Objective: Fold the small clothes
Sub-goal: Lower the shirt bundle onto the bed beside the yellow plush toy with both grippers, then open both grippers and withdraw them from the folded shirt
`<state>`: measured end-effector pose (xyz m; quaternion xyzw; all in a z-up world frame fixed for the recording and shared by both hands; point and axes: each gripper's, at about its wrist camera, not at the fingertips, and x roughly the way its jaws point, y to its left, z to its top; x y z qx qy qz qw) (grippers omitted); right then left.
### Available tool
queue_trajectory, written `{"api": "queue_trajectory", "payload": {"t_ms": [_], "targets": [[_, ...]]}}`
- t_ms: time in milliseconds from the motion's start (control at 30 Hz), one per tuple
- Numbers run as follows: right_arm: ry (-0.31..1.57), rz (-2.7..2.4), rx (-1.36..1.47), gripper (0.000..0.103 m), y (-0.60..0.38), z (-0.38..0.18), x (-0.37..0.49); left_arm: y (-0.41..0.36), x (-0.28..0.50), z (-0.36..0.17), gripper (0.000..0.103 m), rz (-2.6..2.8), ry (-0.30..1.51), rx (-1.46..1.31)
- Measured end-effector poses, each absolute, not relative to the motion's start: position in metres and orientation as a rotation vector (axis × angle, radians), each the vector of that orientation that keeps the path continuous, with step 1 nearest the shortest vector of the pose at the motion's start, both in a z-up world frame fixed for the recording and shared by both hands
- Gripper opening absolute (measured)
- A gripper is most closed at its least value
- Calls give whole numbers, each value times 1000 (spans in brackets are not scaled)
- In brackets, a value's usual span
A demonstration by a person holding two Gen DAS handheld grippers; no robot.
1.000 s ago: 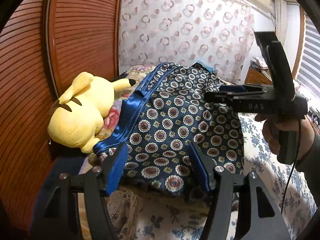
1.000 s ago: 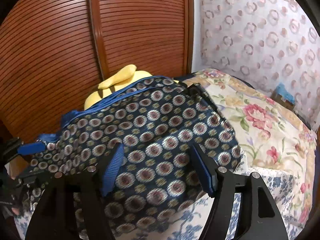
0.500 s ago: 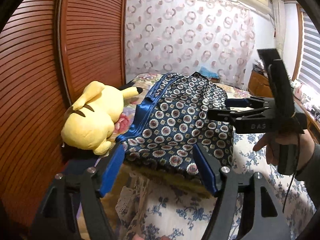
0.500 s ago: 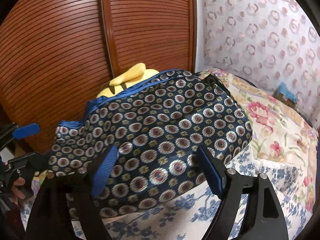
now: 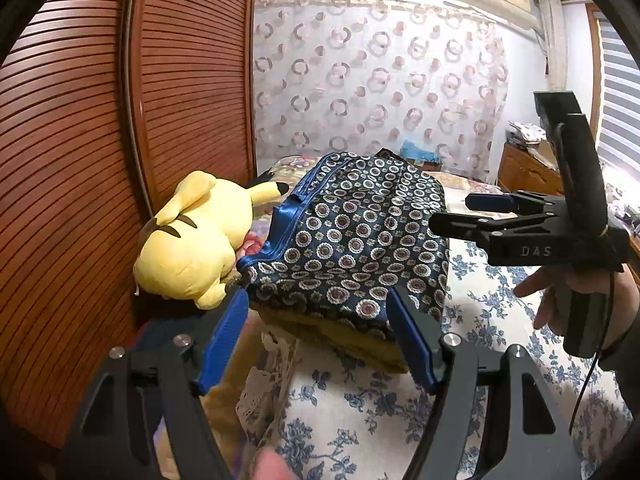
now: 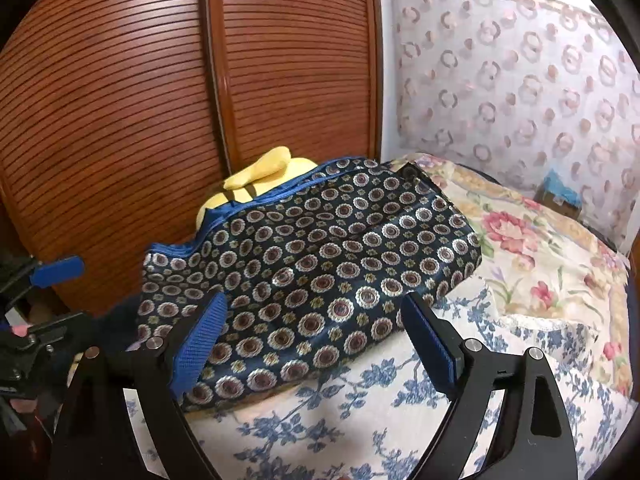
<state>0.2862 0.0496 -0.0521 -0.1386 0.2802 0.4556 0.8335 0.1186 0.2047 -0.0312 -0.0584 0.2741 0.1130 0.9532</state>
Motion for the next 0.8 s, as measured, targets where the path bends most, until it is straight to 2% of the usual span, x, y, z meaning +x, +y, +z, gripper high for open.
{"api": "queue_trajectory", "payload": {"t_ms": [800], "targets": [[549, 866, -254, 91, -36, -44, 214, 161, 87, -35, 72, 172, 565, -101]]}}
